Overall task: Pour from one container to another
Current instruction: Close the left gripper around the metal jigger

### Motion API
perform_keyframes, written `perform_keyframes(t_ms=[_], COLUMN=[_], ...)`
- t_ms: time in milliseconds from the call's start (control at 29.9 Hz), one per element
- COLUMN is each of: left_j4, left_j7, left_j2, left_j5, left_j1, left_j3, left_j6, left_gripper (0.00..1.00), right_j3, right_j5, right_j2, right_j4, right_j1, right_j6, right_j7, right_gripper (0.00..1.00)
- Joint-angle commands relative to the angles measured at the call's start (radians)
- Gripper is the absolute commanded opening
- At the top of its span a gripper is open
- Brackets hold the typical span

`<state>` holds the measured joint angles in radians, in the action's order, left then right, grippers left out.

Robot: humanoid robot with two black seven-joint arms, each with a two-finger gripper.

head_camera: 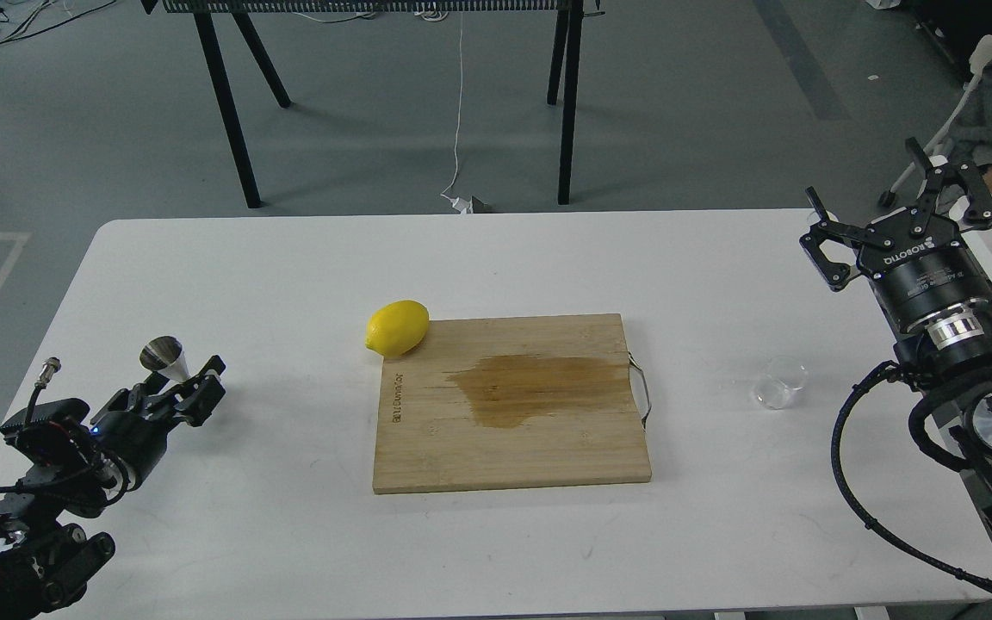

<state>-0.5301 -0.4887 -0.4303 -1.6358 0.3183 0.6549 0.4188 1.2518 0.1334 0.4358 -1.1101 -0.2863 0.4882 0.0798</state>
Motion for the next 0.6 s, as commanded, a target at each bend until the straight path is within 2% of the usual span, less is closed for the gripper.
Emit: perform_keyframes(t_ms=[0, 267, 468, 568], left_j4=[0.009, 0.03, 0.032, 0.048], left_j7=[0.0, 0.0, 0.0, 0.0], left_j2=[0.004, 0.008, 0.008, 0.01], left_j5=[-0.001, -0.004, -0.004, -0.003], left_j1=[0.004, 0.013, 0.021, 0.028], left_j3=[0.0, 0.0, -0.037, -0.058], left_j6=[0.0, 0.0, 0.0, 0.003], left_gripper=[0.77, 0.68, 0.53, 0.49], right_j3=[-0.002, 0.0, -0.002, 0.0], right_j5=[0.0, 0.0, 0.0, 0.0], right_j2=[0.0, 0.0, 0.0, 0.0], right_j4=[0.0, 0.001, 0.001, 0.0], right_j1=[-0.001, 0.001, 0.003, 0.003], right_j6=[0.0, 0.0, 0.0, 0.0], right_j7=[0.0, 0.0, 0.0, 0.0], right_gripper=[0.99, 0.99, 0.99, 0.99])
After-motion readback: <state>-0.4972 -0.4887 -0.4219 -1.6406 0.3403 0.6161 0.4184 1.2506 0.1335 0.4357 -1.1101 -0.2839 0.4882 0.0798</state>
